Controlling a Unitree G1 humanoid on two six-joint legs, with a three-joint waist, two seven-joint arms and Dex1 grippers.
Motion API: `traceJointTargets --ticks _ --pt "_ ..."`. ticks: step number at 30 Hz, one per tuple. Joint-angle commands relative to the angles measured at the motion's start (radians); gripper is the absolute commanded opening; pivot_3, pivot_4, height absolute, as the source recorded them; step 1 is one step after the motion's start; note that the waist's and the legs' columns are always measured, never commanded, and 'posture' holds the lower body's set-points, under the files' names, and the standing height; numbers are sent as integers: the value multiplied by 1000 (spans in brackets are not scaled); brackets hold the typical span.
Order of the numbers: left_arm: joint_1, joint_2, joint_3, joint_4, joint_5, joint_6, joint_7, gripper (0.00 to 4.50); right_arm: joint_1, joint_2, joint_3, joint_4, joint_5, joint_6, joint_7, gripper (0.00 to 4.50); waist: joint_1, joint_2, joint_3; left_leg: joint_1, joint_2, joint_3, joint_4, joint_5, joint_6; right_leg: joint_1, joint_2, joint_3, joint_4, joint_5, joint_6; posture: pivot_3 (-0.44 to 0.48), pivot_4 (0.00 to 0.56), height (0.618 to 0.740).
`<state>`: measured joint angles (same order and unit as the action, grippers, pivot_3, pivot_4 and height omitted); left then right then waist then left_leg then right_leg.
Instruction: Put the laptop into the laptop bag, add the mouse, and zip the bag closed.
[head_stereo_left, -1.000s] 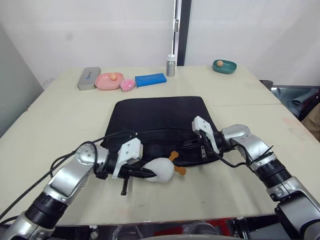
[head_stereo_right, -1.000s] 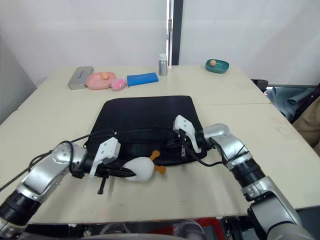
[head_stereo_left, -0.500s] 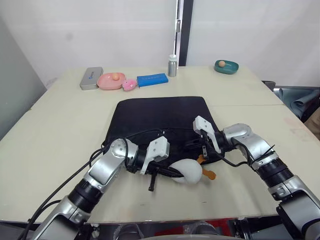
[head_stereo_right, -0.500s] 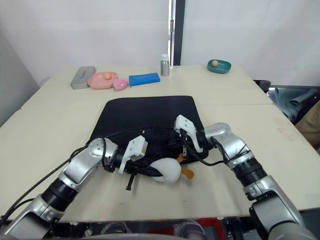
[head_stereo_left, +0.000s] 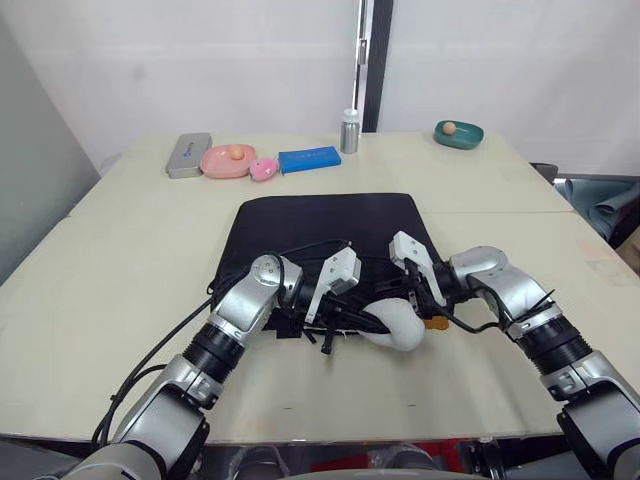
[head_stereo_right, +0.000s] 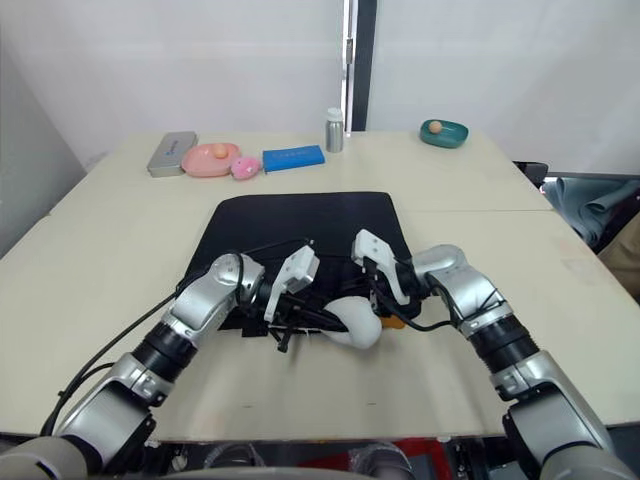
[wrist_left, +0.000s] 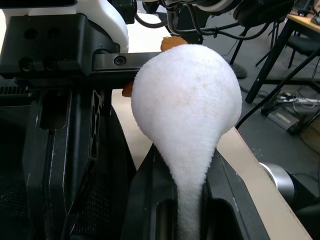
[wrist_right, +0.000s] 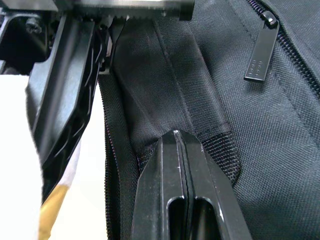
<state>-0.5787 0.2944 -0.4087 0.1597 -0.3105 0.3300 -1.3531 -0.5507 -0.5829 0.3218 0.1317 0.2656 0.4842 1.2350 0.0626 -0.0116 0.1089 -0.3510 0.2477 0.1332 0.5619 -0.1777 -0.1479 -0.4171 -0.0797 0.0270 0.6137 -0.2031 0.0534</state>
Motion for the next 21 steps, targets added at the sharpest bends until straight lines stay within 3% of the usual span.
traceJointTargets --ticks 1,14,21 --pt "-22 -60 12 -59 -62 29 3 234 34 -12 42 34 -50 38 -13 0 3 0 0 0 0 0 0 0 0 0 0 0 0 0 0 0 150 740" --pt "-23 -81 3 -58 -52 64 2 234 36 -8 39 29 -51 43 -12 0 5 0 0 0 -1 0 0 0 0 0 -1 0 -1 0 0 0 150 740" --pt "2 43 45 -91 -28 62 14 2677 48 -12 34 17 -48 48 -18 0 2 1 1 0 0 0 -1 0 0 0 0 0 -1 0 0 0 150 740"
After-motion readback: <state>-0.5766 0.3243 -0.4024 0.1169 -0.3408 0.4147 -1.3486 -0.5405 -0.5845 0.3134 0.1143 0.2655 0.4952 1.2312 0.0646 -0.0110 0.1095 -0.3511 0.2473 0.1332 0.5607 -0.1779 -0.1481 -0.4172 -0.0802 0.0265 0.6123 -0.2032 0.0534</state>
